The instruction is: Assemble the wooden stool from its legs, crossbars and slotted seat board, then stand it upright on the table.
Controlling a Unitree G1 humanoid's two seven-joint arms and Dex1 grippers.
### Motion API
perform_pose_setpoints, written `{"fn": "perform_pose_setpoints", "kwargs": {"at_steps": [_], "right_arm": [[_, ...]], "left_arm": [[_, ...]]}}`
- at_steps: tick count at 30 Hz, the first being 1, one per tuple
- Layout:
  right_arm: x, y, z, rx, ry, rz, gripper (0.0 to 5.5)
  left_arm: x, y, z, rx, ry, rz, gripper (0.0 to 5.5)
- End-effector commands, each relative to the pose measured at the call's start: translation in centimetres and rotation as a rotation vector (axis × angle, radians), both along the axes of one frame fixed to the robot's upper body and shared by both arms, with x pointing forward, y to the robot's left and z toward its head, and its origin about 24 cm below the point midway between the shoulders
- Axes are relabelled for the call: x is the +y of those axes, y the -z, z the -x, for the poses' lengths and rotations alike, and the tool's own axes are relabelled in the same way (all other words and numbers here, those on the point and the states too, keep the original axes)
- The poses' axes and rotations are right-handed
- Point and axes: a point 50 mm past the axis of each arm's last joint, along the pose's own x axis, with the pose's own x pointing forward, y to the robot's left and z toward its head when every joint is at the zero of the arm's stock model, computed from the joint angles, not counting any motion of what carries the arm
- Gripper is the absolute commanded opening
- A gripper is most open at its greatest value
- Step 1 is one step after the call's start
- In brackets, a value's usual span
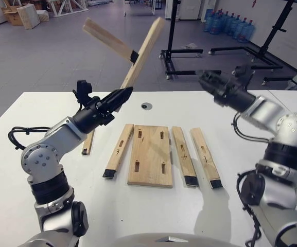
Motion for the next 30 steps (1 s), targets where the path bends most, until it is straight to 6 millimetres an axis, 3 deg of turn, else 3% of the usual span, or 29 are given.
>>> {"fn": "perform_pose_setpoints", "kwargs": {"at_steps": [1, 3, 10, 21, 30], "right_arm": [[1.3, -2.9, 0.6, -0.039, -0.168, -0.158, 4.11], [2.3, -3.4, 1.0, -0.041, -0.248, -0.216, 4.11], [5.1, -1.6, 1.5, 0.084, -0.357, -0.296, 4.11], [7.1, -2.7, 1.7, 0.038, -0.394, -0.338, 4.11], [8.0, -2.3, 1.8, 0.059, -0.369, -0.34, 4.11]], "left_arm": [[-0.9, 0.8, 1.1, 0.054, 0.114, 0.03, 2.03], [-1.5, 0.9, 1.7, 0.077, 0.173, 0.101, 2.03], [-3.0, 0.3, 2.9, 0.145, 0.319, 0.287, 2.03], [-3.7, 0.9, 3.9, 0.205, 0.357, 0.278, 2.03], [-4.3, 1.3, 4.3, 0.215, 0.38, 0.265, 2.03]]}}
